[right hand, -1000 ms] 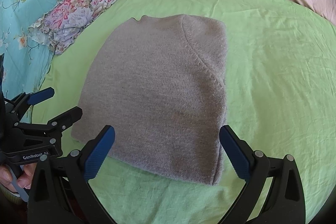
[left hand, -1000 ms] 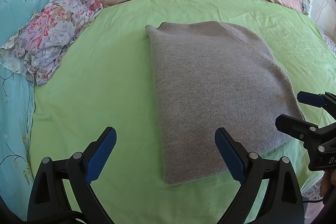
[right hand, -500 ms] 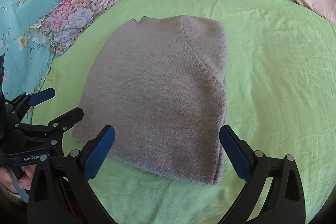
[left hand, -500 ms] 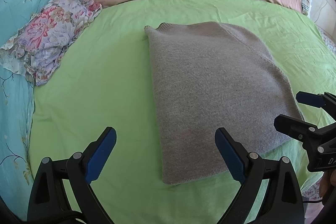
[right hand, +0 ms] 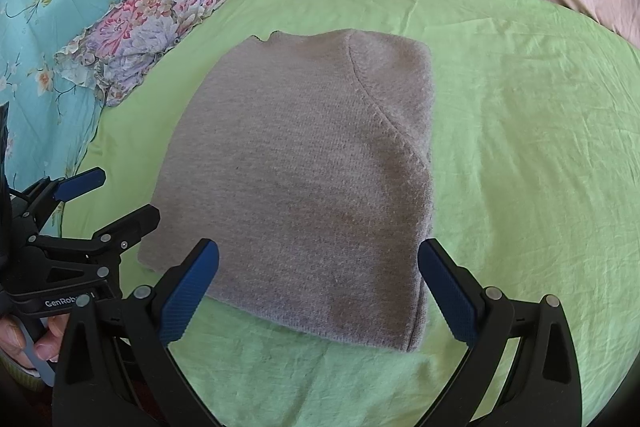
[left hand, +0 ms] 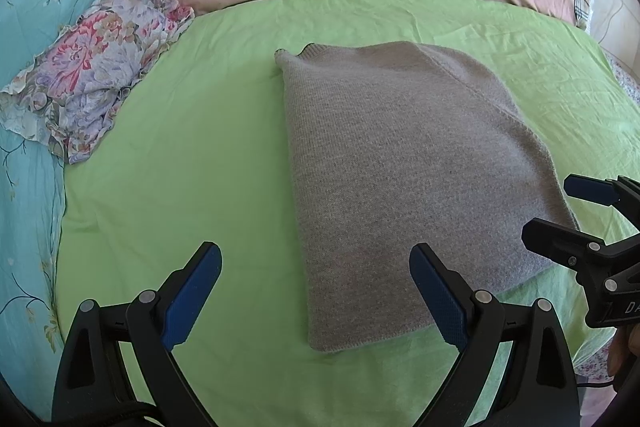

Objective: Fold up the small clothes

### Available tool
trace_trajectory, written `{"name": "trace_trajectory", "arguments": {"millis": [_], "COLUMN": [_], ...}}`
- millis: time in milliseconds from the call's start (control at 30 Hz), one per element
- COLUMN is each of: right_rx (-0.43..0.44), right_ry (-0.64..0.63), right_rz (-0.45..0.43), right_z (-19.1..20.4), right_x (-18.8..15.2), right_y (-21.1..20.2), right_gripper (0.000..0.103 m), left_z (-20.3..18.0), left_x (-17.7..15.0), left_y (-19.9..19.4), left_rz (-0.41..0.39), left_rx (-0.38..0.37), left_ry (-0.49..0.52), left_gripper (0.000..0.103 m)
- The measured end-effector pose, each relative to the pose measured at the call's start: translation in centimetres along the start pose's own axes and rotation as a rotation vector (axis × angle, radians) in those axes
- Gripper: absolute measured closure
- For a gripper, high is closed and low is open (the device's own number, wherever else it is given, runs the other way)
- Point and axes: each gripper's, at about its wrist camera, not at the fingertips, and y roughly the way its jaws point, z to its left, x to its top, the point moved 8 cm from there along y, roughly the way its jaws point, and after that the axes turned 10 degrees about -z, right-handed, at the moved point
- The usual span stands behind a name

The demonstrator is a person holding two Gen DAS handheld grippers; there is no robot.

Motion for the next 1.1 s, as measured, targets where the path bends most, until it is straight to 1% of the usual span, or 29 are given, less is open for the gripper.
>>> {"name": "trace_trajectory", "arguments": {"millis": [1100], "right_rx": [0.002], "right_ry": [0.006], "right_rz": [-0.007], "right_z": [-0.05], "right_x": [0.17], "right_y": [-0.07], "right_gripper": [0.003], "left_z": [-0.11], "left_x": [0.1], "left_y": [-0.17], "left_rz": [-0.002], "left_rx": [-0.009], "left_ry": [-0.008], "left_gripper": [0.007]}}
